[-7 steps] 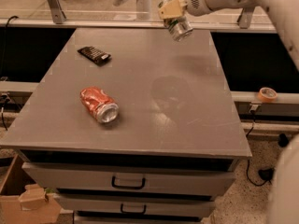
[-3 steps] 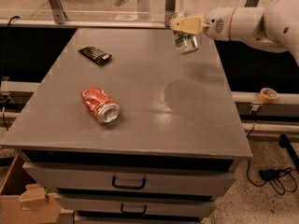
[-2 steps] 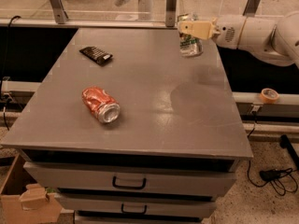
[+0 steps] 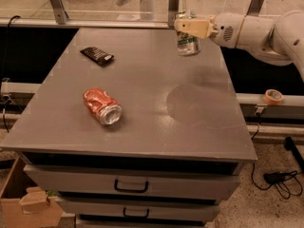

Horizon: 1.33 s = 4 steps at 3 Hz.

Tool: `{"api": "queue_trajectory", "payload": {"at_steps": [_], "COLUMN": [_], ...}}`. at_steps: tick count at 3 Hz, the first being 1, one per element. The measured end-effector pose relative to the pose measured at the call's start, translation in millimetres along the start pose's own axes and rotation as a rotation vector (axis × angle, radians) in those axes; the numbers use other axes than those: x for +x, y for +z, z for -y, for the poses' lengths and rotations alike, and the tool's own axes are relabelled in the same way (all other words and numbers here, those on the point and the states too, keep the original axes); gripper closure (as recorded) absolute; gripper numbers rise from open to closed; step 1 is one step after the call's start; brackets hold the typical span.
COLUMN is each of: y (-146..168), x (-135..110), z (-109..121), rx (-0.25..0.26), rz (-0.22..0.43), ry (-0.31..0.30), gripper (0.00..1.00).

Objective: Place 7up can upright

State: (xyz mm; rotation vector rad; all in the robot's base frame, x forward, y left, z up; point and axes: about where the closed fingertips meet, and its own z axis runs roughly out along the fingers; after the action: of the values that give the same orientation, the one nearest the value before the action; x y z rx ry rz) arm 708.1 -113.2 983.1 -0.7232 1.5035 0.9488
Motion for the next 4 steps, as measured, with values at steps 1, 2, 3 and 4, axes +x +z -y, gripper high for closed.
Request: {"api": "queue_trajectory", "payload": {"at_steps": [1,2,3,4], "y": [-5.5,-25.8,-49.0,-67.4], "x": [6.2,14.6,29.9,46.7], "z": [-10.8,-18.9,-25.6,-34.1], "rx": [-0.049,-0.108,-0.149,-0.168], "rz": [0.034,0.075,0.152,0.248], "ry": [-0.025,-0.080,-0.094,-0.069], "gripper": [1.00,1.00,1.00,1.00]}}
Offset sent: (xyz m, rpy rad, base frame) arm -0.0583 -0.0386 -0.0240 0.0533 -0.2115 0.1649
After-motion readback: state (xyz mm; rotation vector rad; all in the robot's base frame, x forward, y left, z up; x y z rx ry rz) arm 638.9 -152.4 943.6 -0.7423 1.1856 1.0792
